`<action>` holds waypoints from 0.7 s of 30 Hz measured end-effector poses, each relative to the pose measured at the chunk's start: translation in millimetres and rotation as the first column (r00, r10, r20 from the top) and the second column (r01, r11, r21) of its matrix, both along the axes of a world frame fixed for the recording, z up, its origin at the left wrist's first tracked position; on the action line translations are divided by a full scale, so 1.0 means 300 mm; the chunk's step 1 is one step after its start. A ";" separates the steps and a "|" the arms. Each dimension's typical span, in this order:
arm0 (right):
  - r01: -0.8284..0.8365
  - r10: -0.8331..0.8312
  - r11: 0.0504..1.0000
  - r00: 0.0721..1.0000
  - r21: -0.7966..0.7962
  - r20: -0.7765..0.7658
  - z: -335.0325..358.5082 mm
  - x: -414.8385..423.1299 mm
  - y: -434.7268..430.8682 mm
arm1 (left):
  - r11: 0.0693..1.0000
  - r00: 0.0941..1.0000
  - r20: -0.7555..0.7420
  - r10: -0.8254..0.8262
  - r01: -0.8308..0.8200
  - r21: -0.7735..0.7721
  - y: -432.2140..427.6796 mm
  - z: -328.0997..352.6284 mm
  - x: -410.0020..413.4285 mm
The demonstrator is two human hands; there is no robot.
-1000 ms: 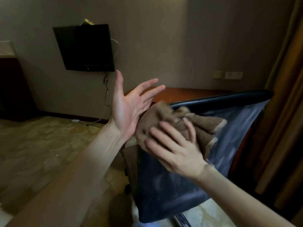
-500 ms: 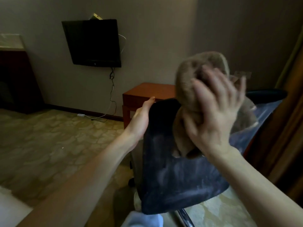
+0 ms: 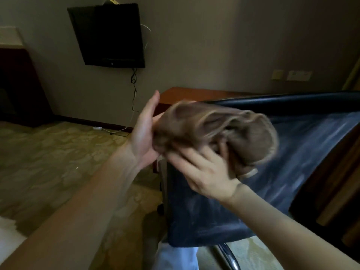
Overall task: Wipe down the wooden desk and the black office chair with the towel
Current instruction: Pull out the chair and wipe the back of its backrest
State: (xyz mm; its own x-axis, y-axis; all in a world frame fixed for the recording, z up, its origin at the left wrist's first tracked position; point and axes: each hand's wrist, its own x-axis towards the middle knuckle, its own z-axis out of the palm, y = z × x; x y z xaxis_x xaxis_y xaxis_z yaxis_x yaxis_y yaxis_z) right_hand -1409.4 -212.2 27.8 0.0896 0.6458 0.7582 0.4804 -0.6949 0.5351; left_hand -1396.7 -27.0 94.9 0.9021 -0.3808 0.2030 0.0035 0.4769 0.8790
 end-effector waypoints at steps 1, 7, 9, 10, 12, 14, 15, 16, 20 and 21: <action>0.044 -0.054 0.986 0.997 -0.159 -0.057 -0.035 -0.003 0.006 | 0.999 0.999 -0.006 -0.045 0.045 0.009 0.010 -0.004 0.002; 0.138 -0.260 0.913 0.922 -0.383 -0.288 -0.074 -0.073 -0.035 | 0.954 0.977 0.016 0.215 -0.213 0.212 -0.010 -0.065 -0.005; 0.035 -0.108 0.961 0.960 -0.273 -0.260 -0.044 -0.084 -0.078 | 0.942 0.968 0.019 0.249 -0.247 0.227 -0.022 -0.084 -0.025; 0.011 -0.060 0.979 0.970 -0.205 -0.234 -0.015 -0.089 -0.109 | 0.942 0.971 0.031 0.236 -0.237 0.238 -0.024 -0.093 -0.040; 0.063 -0.075 0.993 0.989 -0.100 -0.124 0.041 -0.109 -0.175 | 0.936 0.972 0.038 0.233 -0.234 0.262 -0.025 -0.119 -0.060; 0.135 -0.135 0.990 0.991 -0.036 0.002 0.121 -0.140 -0.238 | 0.930 0.972 0.025 0.236 -0.233 0.285 -0.033 -0.146 -0.073; 0.171 -0.171 0.985 0.985 0.014 0.030 0.164 -0.149 -0.265 | 0.928 0.972 0.027 0.232 -0.229 0.294 -0.041 -0.155 -0.075; 0.173 -0.177 0.983 0.982 0.064 0.066 0.208 -0.154 -0.285 | 0.929 0.973 0.027 0.229 -0.227 0.293 -0.047 -0.161 -0.077; 0.214 -0.216 0.964 0.976 0.157 -0.007 0.292 -0.147 -0.272 | 0.935 0.986 0.007 0.167 -0.161 0.316 -0.061 -0.158 -0.087; 0.227 -0.221 0.961 0.974 0.158 -0.052 0.290 -0.141 -0.249 | 0.934 0.989 0.004 0.145 -0.138 0.330 -0.064 -0.157 -0.092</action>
State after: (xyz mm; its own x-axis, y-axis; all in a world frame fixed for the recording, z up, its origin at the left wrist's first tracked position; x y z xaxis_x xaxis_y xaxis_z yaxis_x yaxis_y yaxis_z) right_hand -1451.7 -287.0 114.9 0.2456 0.4753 0.8448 0.3183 -0.8628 0.3928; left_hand -1424.3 -46.2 47.7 0.9540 -0.2916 0.0695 -0.0236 0.1581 0.9871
